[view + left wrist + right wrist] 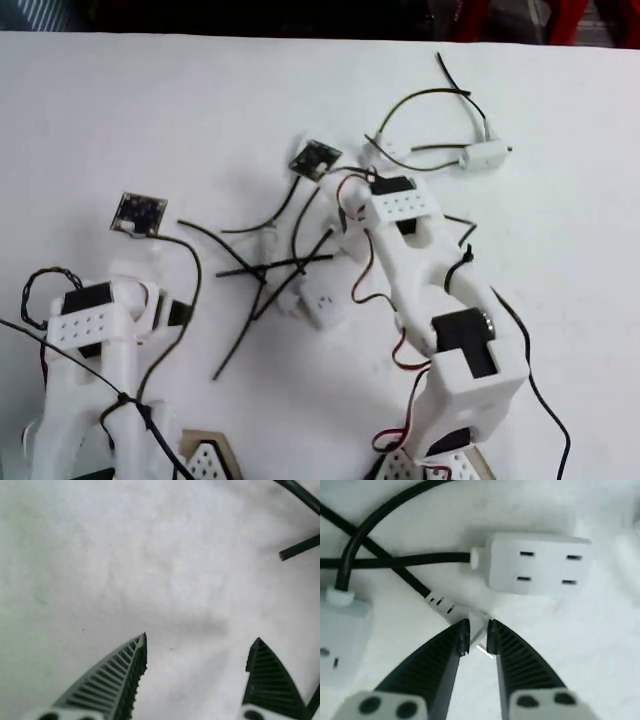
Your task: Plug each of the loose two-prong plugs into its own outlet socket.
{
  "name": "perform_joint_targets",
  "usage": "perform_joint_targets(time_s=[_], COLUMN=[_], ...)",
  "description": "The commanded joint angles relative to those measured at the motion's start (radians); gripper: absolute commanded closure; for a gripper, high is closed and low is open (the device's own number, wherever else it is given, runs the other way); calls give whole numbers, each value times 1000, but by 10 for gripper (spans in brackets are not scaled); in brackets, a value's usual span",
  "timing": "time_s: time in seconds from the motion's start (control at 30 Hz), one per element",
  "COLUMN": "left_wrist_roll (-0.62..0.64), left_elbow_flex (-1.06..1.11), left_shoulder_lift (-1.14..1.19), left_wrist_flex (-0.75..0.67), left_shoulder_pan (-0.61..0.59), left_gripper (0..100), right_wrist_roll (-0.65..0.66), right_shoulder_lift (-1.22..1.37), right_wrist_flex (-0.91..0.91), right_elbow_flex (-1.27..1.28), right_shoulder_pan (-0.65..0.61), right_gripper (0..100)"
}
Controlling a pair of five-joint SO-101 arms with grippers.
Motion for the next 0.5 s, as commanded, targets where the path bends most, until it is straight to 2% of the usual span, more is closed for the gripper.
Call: perform_joint_targets(time_s=[0.0, 0.23, 0.47], left_wrist_roll=[0, -2, -3], left_elbow_flex=[-11, -11, -11], left_shoulder_lift=[-36, -36, -36], left_wrist_flex=[-14, -14, -14], left_shoulder_pan=[-4, -4, -4], left_gripper=[687, 687, 687], right_wrist_roll=[6, 6, 6], right_shoulder_lift=[-2, -105, -179], right_wrist_flex=[156, 272, 300], right_elbow_flex=[-2, -48, -44], right_shoulder_pan=[-30, -76, -85], right_gripper=[937, 930, 826])
